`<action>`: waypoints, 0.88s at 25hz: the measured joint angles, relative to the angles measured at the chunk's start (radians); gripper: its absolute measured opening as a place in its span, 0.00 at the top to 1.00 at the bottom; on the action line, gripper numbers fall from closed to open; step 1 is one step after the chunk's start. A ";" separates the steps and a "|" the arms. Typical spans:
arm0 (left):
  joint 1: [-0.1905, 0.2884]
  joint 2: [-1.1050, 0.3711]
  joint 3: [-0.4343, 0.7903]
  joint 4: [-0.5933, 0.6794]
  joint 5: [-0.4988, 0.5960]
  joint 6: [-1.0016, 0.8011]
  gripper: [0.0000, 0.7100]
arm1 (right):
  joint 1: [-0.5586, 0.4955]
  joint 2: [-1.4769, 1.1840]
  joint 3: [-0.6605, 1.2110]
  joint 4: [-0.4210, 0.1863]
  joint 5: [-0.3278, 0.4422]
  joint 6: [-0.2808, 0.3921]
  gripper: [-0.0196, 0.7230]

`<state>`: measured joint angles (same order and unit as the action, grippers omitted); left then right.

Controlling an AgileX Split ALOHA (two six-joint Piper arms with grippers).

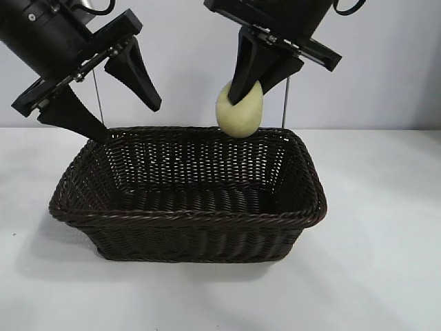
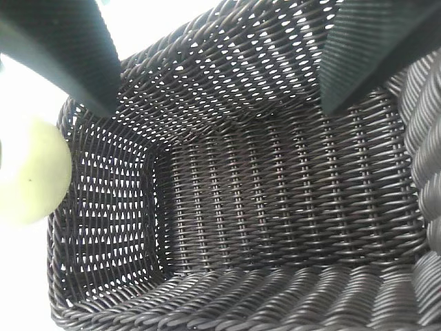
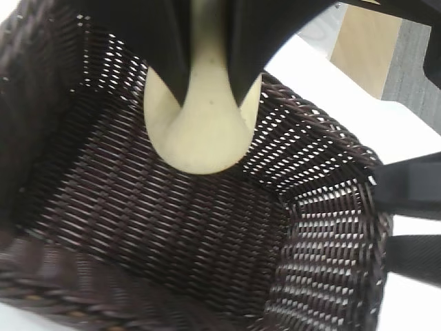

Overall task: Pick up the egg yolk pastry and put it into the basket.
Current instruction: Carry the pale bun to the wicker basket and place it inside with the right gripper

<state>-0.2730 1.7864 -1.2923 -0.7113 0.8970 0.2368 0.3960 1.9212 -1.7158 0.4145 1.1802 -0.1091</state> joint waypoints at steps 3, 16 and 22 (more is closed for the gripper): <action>0.000 0.000 0.000 0.000 0.000 0.000 0.19 | 0.000 0.000 0.000 -0.016 -0.003 0.000 0.86; 0.000 0.000 0.000 0.000 0.001 0.000 0.19 | 0.000 0.148 0.018 -0.031 -0.050 0.011 0.84; 0.000 0.000 0.000 0.000 0.001 0.000 0.19 | 0.000 0.149 0.018 -0.020 -0.064 0.011 0.50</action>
<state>-0.2730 1.7864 -1.2923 -0.7113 0.8979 0.2368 0.3960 2.0706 -1.6982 0.3945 1.1157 -0.0983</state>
